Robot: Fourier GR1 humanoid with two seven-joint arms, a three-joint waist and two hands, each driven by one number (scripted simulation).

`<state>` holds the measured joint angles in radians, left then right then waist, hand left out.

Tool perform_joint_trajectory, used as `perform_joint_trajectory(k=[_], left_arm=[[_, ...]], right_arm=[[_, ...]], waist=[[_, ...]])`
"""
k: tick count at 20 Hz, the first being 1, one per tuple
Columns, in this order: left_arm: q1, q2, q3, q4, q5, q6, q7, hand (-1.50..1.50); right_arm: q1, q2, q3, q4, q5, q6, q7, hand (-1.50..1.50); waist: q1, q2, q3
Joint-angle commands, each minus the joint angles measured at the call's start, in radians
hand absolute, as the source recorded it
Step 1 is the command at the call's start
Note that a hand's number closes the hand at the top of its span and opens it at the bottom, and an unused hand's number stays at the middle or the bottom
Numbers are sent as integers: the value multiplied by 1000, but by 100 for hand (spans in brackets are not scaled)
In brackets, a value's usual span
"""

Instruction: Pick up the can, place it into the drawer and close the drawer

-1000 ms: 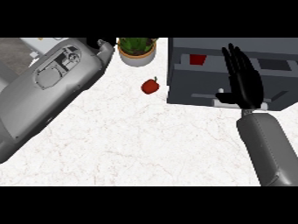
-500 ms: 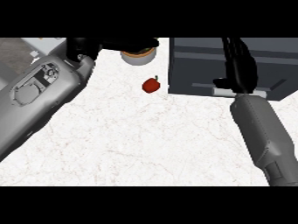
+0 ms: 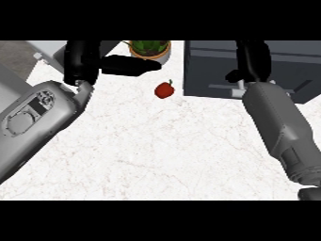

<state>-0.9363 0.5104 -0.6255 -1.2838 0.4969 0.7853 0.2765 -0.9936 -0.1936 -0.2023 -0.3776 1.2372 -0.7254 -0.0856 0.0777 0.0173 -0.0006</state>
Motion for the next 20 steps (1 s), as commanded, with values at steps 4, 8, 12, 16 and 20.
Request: perform_joint_trajectory(k=[4, 8, 12, 16, 20], left_arm=[[89, 11, 19, -39, -18, -13, -37, -150], [74, 22, 33, -72, -23, -24, -21, -150], [128, 28, 28, -103, -26, -36, -42, -150], [132, 29, 43, -87, -32, -28, -42, -150], [170, 37, 47, -110, -34, -33, -56, -150]], right_arm=[[-121, -27, -59, 98, -46, 3, -31, -150], [-116, 3, -59, 132, -35, -55, -29, -150], [-187, -5, -115, 122, -107, 28, -81, -150], [-155, 56, -205, 86, -231, 24, -227, -150], [-164, 46, -292, 69, -334, 89, -319, -150]], waist=[[8, 12, 3], [16, 16, 3], [29, 15, 4], [7, 11, 6], [2, 4, 6]])
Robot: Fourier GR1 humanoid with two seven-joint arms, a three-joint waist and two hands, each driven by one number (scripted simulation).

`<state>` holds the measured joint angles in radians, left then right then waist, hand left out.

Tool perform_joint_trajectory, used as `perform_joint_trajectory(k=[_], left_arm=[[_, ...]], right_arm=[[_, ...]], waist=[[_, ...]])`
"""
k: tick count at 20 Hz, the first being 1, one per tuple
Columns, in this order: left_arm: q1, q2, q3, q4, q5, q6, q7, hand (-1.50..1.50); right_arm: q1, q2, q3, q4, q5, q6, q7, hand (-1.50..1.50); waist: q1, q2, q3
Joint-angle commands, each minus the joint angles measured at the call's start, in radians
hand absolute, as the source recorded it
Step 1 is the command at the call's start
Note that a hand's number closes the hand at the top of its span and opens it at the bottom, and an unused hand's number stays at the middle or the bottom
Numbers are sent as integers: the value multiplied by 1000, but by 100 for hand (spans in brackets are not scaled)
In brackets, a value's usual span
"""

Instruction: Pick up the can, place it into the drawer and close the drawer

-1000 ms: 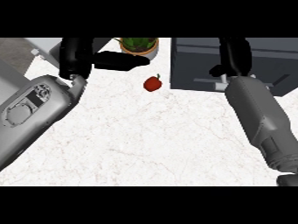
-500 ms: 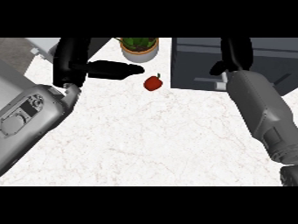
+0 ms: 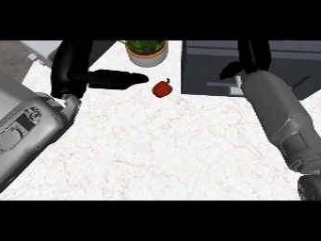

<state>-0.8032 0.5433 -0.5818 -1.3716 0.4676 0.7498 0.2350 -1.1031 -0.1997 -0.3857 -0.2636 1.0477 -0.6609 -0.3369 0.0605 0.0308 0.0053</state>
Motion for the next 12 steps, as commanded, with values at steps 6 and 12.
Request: perform_joint_trajectory(k=[6, 12], left_arm=[[62, 10, 8, -28, -20, -1, -22, -150], [112, 6, 37, -51, -23, -12, -28, -150]], right_arm=[[-72, 118, -221, -60, -285, 86, -142, -150], [-131, 82, -279, -38, -362, 188, -133, -150]], waist=[[5, -14, -1], [-10, -14, -4]])
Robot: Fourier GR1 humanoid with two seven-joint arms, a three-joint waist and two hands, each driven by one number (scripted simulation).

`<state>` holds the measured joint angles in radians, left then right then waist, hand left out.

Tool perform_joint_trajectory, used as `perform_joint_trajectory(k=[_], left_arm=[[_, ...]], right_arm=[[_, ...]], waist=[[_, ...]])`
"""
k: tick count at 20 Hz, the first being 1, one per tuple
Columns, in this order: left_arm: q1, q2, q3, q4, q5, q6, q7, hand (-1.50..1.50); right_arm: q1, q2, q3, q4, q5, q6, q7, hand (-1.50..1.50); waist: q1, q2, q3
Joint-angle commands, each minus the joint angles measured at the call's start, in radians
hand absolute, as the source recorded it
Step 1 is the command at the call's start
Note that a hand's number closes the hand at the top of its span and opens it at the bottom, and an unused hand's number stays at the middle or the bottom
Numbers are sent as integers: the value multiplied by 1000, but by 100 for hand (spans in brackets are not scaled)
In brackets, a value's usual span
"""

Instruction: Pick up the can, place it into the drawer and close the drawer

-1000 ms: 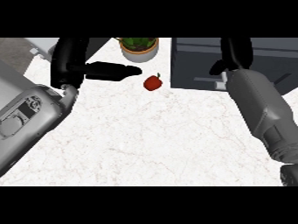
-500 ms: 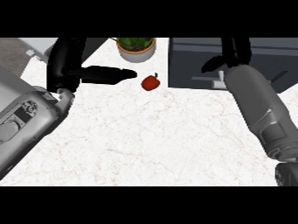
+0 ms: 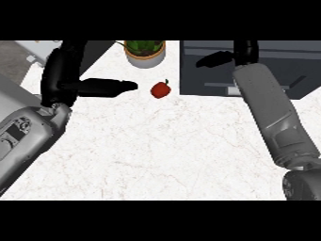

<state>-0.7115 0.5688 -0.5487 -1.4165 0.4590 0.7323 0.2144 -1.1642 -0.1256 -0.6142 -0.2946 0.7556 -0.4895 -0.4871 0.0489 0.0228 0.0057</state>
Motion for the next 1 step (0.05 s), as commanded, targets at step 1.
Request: perform_joint_trajectory(k=[1], left_arm=[[72, -14, 6, -45, -19, 22, -16, -150]], right_arm=[[-31, -3, -64, -22, -95, 47, -29, -150]], waist=[[-6, -13, -5]])
